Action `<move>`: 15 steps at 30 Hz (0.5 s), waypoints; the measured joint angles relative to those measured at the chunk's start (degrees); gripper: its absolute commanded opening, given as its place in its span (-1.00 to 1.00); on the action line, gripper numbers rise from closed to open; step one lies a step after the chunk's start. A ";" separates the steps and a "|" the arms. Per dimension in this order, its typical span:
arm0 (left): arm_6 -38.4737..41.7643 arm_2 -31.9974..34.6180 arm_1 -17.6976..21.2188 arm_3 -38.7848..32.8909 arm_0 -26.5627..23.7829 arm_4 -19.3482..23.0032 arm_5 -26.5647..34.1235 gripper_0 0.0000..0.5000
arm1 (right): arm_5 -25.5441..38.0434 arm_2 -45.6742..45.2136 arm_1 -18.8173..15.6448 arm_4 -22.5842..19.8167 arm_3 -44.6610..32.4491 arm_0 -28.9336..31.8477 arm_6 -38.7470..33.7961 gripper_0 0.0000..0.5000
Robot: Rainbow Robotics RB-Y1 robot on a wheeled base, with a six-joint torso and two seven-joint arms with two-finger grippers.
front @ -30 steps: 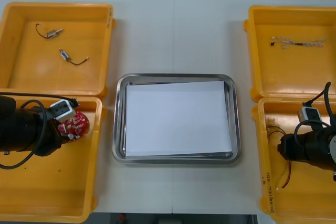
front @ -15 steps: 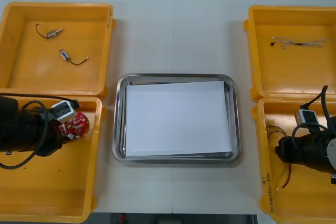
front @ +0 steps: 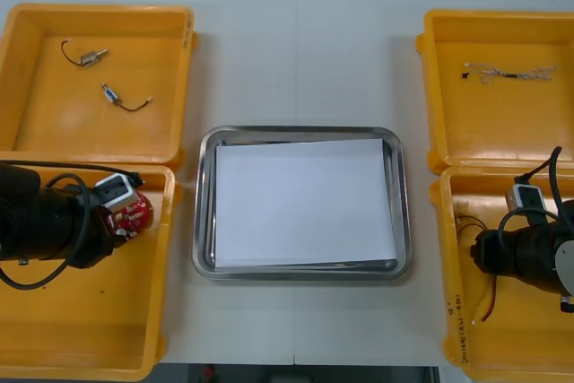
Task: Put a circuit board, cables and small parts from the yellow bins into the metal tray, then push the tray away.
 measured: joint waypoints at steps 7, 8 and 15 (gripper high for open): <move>0.00 -2.58 -0.30 0.11 -1.86 -0.79 0.00 1.00 | 0.67 0.00 0.00 -0.01 -0.01 -0.21 0.00 1.00; 0.00 -2.64 -0.40 0.11 -1.91 -0.84 0.00 1.00 | 0.74 0.00 0.00 -0.01 -0.01 -0.23 0.00 1.00; 0.00 -2.64 -0.59 0.32 -1.91 -1.18 0.00 1.00 | 2.11 0.00 0.00 -0.02 -0.02 -0.29 0.00 1.00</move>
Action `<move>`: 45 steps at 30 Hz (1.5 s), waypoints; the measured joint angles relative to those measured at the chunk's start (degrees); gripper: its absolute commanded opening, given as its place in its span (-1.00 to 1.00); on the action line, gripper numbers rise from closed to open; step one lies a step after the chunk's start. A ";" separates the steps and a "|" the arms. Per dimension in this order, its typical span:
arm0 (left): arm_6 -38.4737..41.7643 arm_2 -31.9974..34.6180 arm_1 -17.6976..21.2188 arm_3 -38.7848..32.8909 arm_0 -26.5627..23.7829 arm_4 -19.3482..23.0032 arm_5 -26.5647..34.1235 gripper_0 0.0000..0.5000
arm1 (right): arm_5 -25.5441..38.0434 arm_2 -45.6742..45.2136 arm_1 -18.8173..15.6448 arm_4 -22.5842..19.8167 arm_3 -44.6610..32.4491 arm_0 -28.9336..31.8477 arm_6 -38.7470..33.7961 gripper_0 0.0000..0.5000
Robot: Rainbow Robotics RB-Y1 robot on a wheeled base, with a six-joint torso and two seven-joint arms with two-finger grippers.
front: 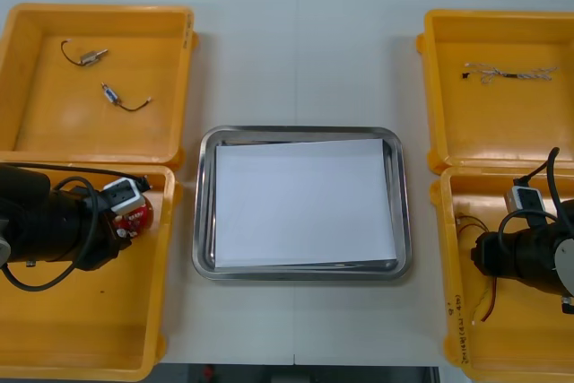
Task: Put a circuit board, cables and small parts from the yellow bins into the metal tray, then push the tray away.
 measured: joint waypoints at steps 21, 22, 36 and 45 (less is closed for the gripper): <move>0.00 -0.45 -0.74 0.62 -0.01 -0.18 0.00 -1.00 | 0.36 0.00 0.00 -0.30 -0.01 0.01 0.00 -1.00; 0.00 -0.45 -0.90 0.64 -0.02 -0.18 0.00 -1.00 | 0.36 0.00 0.00 -0.32 -0.01 0.01 0.00 -1.00; -0.01 -0.45 -1.70 0.68 -0.25 -0.19 0.00 -1.00 | 2.79 -0.56 0.00 -1.09 -1.67 0.04 0.00 -1.00; -0.01 -0.45 -1.70 0.68 -0.35 -0.09 0.00 -1.00 | 14.91 -5.16 0.00 -2.86 -12.46 0.21 0.00 -1.00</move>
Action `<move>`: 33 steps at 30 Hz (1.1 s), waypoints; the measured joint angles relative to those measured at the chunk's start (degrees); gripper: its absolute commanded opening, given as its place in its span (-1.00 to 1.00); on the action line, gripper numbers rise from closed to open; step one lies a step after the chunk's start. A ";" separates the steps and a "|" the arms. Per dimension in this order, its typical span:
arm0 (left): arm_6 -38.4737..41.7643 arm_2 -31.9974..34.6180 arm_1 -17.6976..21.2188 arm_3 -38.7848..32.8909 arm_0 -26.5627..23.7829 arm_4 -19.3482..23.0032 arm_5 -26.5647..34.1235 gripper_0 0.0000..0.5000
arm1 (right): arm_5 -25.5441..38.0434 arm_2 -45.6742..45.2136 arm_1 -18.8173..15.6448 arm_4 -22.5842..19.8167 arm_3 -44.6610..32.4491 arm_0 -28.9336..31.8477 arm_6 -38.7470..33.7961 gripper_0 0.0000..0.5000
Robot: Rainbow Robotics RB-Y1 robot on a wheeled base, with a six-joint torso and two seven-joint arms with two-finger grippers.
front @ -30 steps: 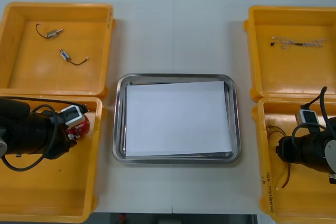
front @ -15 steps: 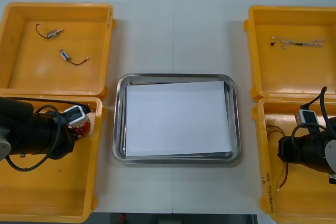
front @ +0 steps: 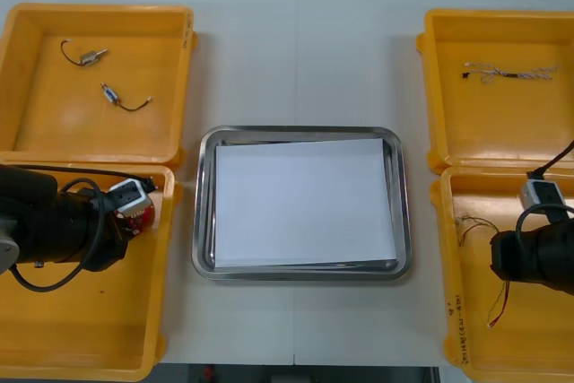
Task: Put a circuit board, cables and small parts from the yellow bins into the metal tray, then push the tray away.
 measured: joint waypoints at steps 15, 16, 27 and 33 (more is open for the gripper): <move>0.00 7.25 0.08 -3.61 3.51 1.91 3.99 -1.00 | 13.67 -14.40 -2.72 -15.22 -13.74 0.05 0.00 -1.00; 0.00 9.19 0.08 -4.40 4.88 1.97 4.58 -1.00 | 13.87 -15.13 -3.53 -16.17 -14.10 0.05 0.00 -1.00; 0.00 20.81 0.47 -8.24 17.42 2.09 5.52 -1.00 | 14.93 -23.80 -12.88 -28.72 -15.06 -0.14 0.00 -1.00; 0.00 27.38 0.49 -9.98 25.77 2.38 5.52 -1.00 | 14.98 -25.28 -17.31 -33.45 -15.12 -2.09 -0.24 -1.00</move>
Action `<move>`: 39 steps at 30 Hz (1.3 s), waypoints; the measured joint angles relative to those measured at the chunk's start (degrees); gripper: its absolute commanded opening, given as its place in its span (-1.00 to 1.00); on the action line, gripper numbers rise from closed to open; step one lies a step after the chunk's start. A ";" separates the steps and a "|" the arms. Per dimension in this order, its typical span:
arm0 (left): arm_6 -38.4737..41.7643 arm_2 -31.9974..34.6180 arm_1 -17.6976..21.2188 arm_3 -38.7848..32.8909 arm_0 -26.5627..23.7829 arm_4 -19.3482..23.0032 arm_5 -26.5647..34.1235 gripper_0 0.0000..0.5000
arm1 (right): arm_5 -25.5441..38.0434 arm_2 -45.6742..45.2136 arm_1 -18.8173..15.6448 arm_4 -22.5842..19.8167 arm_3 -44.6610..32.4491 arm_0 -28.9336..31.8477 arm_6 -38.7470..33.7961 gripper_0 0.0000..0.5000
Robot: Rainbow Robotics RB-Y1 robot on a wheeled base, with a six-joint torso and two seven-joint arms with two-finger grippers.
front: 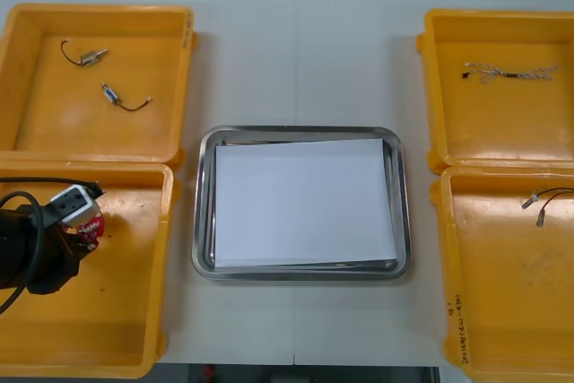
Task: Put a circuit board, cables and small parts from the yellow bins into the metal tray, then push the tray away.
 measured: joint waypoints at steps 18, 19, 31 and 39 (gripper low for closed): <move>0.00 4.94 -0.59 -0.64 6.88 -0.05 0.00 -1.00 | 0.14 7.63 -5.16 -2.69 2.07 -10.30 -0.08 -1.00; 0.00 4.94 -0.60 -0.64 6.90 -0.09 0.00 -1.00 | 0.14 7.84 -5.26 -2.69 2.08 -10.54 -0.08 -1.00; 0.00 2.91 -0.64 0.58 6.93 -1.49 -0.77 -1.00 | 0.14 8.05 -6.19 -2.35 2.77 -10.88 -0.08 -1.00; 0.00 -1.34 -0.64 2.36 5.00 -1.86 -1.88 -1.00 | 0.14 8.07 -6.20 -0.59 2.81 -10.88 -0.07 -1.00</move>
